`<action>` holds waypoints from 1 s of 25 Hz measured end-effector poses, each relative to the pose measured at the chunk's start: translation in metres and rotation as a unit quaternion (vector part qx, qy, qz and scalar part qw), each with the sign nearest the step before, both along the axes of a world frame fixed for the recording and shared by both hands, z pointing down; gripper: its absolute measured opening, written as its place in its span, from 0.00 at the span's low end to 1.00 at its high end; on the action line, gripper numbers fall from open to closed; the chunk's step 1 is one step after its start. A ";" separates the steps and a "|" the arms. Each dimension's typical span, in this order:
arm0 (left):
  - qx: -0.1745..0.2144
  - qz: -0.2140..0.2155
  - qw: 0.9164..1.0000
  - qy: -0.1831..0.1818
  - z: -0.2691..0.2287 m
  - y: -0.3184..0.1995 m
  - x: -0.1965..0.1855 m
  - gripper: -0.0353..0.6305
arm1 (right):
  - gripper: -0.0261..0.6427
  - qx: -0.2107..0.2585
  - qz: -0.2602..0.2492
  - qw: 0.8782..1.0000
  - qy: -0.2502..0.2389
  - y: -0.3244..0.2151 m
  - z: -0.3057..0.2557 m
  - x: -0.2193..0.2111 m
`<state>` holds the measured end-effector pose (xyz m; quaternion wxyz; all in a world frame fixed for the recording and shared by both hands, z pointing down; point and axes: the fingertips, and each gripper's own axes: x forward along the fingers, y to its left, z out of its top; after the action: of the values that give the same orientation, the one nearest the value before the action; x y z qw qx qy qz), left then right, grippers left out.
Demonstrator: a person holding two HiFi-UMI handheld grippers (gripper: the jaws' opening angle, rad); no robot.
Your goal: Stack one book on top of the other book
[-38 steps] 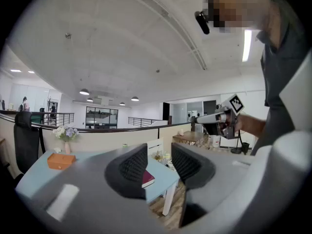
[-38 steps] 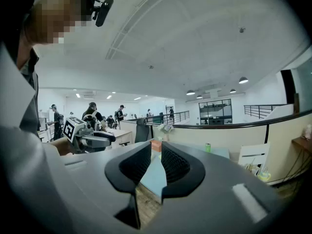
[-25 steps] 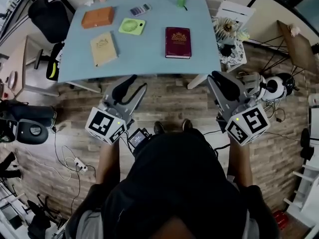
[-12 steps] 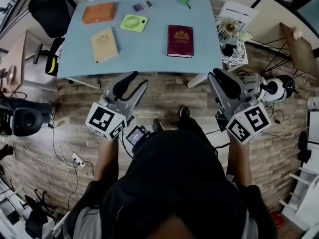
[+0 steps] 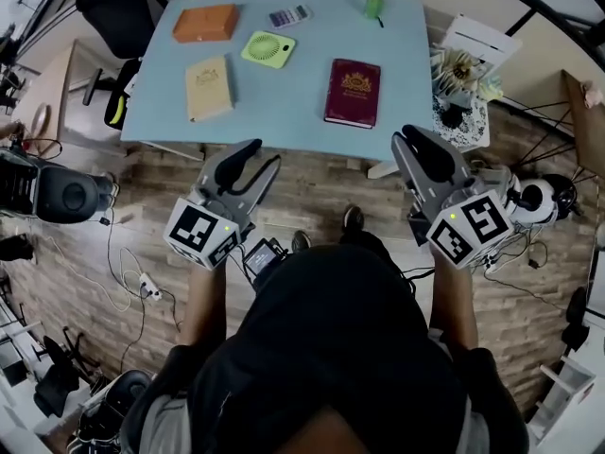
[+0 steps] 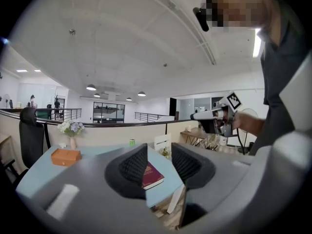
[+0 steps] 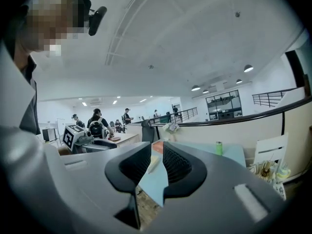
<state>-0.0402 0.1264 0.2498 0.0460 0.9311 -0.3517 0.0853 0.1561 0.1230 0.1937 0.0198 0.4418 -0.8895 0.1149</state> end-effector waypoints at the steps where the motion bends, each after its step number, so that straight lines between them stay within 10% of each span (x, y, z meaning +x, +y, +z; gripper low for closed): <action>1: -0.001 -0.005 1.000 -0.001 -0.001 -0.003 0.005 0.36 | 0.13 0.000 -0.007 1.000 -0.001 -0.007 0.000 0.003; 25: -0.020 -0.121 0.991 -0.045 0.006 -0.042 0.059 0.36 | 0.13 -0.014 -0.123 0.992 -0.038 -0.103 0.025 0.056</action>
<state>0.0189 0.0844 0.2557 0.0588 0.8758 -0.4617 0.1278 0.2123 0.0198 0.2192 0.0058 0.3244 -0.9354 0.1410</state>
